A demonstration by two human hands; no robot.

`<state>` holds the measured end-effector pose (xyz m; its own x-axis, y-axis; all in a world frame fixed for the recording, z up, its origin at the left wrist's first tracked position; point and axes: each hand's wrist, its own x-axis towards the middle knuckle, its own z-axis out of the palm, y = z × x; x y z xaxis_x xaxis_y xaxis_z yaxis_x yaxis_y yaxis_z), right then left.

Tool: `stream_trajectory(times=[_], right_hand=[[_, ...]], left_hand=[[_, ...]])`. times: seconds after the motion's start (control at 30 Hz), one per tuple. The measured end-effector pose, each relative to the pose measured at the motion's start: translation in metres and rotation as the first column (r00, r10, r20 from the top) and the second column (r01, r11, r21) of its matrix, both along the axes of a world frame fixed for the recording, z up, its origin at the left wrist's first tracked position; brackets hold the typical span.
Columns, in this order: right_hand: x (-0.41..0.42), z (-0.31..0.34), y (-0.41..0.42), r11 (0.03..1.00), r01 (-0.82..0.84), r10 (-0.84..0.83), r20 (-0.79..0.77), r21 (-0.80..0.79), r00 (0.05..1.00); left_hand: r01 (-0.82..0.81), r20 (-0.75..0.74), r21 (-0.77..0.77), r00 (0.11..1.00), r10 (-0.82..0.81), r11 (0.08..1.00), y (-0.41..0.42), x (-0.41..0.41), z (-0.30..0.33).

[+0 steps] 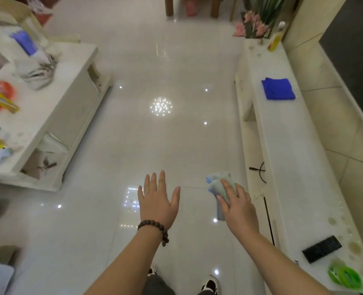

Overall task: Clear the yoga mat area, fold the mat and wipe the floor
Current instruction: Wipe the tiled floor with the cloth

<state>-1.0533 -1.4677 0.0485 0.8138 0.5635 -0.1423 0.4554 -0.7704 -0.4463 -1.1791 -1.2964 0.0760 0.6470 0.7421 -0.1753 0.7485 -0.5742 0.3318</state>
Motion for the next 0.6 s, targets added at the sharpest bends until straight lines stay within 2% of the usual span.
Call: stream_trajectory(times=[0.27, 0.43, 0.6], right_hand=[[0.043, 0.035, 0.134, 0.998, 0.06, -0.062, 0.149, 0.022, 0.987], [0.063, 0.047, 0.223, 0.988, 0.149, -0.155, 0.164, 0.05, 0.974], [0.081, 0.058, 0.271, 0.966, 0.256, -0.26, 0.155, 0.042, 0.953]], left_hand=[[0.103, -0.005, 0.079, 0.995, -0.103, 0.992, 0.145, 0.051, 0.025], [0.207, 0.001, 0.087, 0.978, -0.208, 0.974, 0.231, 0.088, 0.036], [0.289, 0.007, 0.067, 0.957, -0.29, 0.955, 0.283, 0.126, 0.046]])
